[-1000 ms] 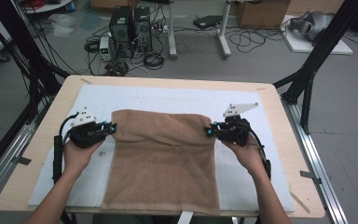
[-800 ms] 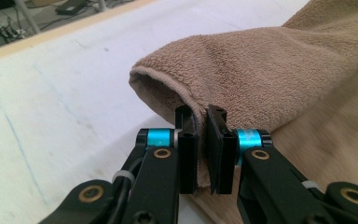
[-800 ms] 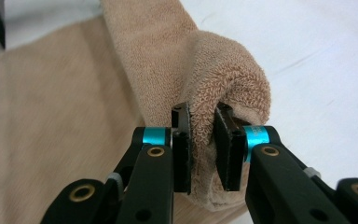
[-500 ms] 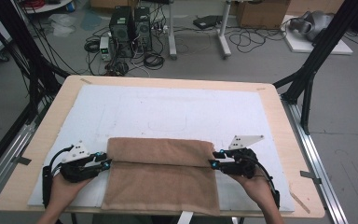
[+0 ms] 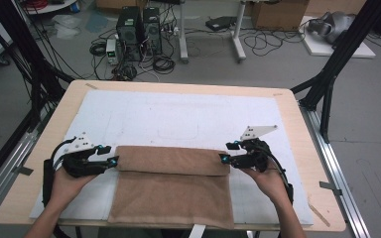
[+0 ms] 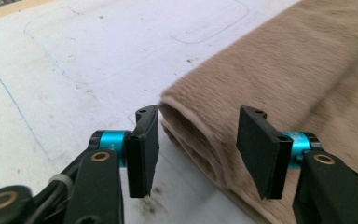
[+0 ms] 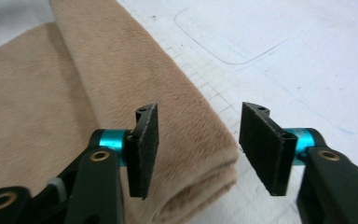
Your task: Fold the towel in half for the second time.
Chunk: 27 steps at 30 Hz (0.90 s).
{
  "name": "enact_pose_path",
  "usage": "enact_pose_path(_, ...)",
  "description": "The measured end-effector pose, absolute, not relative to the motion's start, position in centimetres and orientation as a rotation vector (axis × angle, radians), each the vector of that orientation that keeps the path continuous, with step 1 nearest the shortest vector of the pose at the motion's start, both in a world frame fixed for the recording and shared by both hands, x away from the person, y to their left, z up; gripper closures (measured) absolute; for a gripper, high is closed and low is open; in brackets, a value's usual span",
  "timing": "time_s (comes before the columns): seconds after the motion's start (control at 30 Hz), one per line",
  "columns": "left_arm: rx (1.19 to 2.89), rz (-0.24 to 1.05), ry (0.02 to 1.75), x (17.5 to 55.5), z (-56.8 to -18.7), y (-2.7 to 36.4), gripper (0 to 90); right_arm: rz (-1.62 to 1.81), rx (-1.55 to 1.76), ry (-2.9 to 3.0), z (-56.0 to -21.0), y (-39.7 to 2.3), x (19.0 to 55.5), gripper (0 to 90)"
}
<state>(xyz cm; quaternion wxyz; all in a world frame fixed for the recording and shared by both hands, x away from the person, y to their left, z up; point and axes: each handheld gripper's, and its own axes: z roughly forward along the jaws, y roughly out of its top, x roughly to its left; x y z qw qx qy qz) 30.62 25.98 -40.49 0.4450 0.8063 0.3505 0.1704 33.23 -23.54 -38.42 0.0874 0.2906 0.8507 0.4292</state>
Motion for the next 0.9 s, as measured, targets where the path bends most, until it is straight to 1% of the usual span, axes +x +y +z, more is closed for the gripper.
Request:
enact_pose_path(0.03, 1.999, 0.420, 0.871, 30.9, -40.5, 25.9, 45.6, 1.267, 0.877, 2.540, -38.8, -23.2, 33.7, 39.5)
enact_pose_path(0.07, 1.990, 0.419, 0.875, 31.2, -40.6, 25.8, 44.9, 1.261, 0.895, 2.539, -39.1, -23.0, 34.0, 37.5)
enact_pose_path(0.2, 1.983, 0.381, 0.875, 32.4, -40.7, 25.2, 42.9, 1.234, 0.935, 2.583, -40.2, -22.4, 35.0, 36.7)
enact_pose_path(0.27, 1.994, 0.346, 0.879, 33.0, -41.0, 24.8, 43.2, 1.234, 0.946, 2.612, -40.7, -22.2, 35.3, 38.9)
enact_pose_path(0.3, 2.016, 0.318, 0.891, 33.4, -41.2, 24.6, 43.2, 1.236, 0.940, 2.625, -40.9, -22.2, 35.4, 41.3)
enact_pose_path(0.33, 2.029, 0.290, 0.897, 33.7, -41.4, 24.4, 43.9, 1.239, 0.941, 2.644, -41.0, -22.1, 35.4, 45.7)
enact_pose_path(0.37, 2.046, 0.271, 0.899, 34.0, -41.7, 24.3, 46.0, 1.244, 0.925, 2.664, -41.2, -22.1, 35.4, 49.4)
enact_pose_path(0.4, 2.054, 0.252, 0.901, 34.1, -41.9, 24.2, 49.9, 1.240, 0.916, 2.678, -41.3, -22.0, 35.2, 54.9)
enact_pose_path(0.43, 2.067, 0.242, 0.894, 34.1, -42.0, 24.2, 54.7, 1.235, 0.901, 2.690, -41.4, -22.0, 35.1, 61.5)
enact_pose_path(0.47, 2.073, 0.236, 0.873, 34.0, -42.0, 24.2, 60.0, 1.237, 0.875, 2.700, -41.5, -22.0, 34.9, 65.5)
enact_pose_path(0.53, 2.080, 0.255, 0.830, 33.6, -41.8, 24.0, 71.5, 1.246, 0.850, 2.709, -41.6, -22.0, 34.6, 73.5)
enact_pose_path(0.57, 2.083, 0.269, 0.822, 33.4, -41.6, 23.9, 74.9, 1.251, 0.844, 2.714, -41.5, -22.1, 34.5, 75.9)
enact_pose_path(0.63, 2.077, 0.292, 0.807, 33.0, -41.3, 23.9, 78.6, 1.262, 0.834, 2.707, -41.4, -22.2, 34.3, 78.6)
enact_pose_path(0.7, 2.062, 0.306, 0.797, 32.5, -40.8, 24.1, 80.2, 1.279, 0.820, 2.692, -41.0, -22.2, 34.0, 79.9)
enact_pose_path(0.9, 2.005, 0.364, 0.729, 30.1, -39.1, 24.8, 82.4, 1.336, 0.745, 2.638, -38.5, -22.7, 32.4, 81.3)
